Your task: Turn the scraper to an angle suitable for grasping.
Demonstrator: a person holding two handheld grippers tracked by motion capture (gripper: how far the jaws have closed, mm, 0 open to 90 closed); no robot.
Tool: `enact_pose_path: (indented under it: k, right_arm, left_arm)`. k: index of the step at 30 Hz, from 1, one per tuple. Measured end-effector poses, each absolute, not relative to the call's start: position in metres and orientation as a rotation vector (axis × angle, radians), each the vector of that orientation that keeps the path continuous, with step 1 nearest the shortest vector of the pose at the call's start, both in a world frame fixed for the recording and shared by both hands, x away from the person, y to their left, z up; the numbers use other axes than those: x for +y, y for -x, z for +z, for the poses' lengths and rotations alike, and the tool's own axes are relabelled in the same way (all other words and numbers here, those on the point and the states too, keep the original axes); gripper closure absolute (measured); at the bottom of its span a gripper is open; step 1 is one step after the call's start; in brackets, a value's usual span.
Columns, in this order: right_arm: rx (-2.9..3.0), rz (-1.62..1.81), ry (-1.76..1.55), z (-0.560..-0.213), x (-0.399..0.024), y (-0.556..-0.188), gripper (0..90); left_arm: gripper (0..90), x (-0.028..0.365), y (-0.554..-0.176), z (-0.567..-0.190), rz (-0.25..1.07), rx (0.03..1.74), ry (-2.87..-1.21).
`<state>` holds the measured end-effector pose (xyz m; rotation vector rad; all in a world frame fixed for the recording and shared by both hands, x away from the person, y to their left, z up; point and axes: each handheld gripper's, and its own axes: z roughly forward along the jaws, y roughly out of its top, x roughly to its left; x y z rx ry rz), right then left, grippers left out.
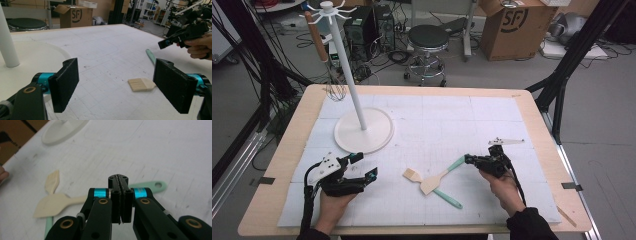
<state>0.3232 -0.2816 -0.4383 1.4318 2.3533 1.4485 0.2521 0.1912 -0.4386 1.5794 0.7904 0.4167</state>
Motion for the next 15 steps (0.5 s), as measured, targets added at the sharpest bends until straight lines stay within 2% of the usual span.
enact_pose_path:
  k: [15]
  right_arm:
    - [2.503, 1.332, -1.404, -0.459, -0.264, -0.311, 89.8]
  left_arm:
    - [21.4, 0.190, -0.251, -0.438, 0.420, 0.785, -1.582]
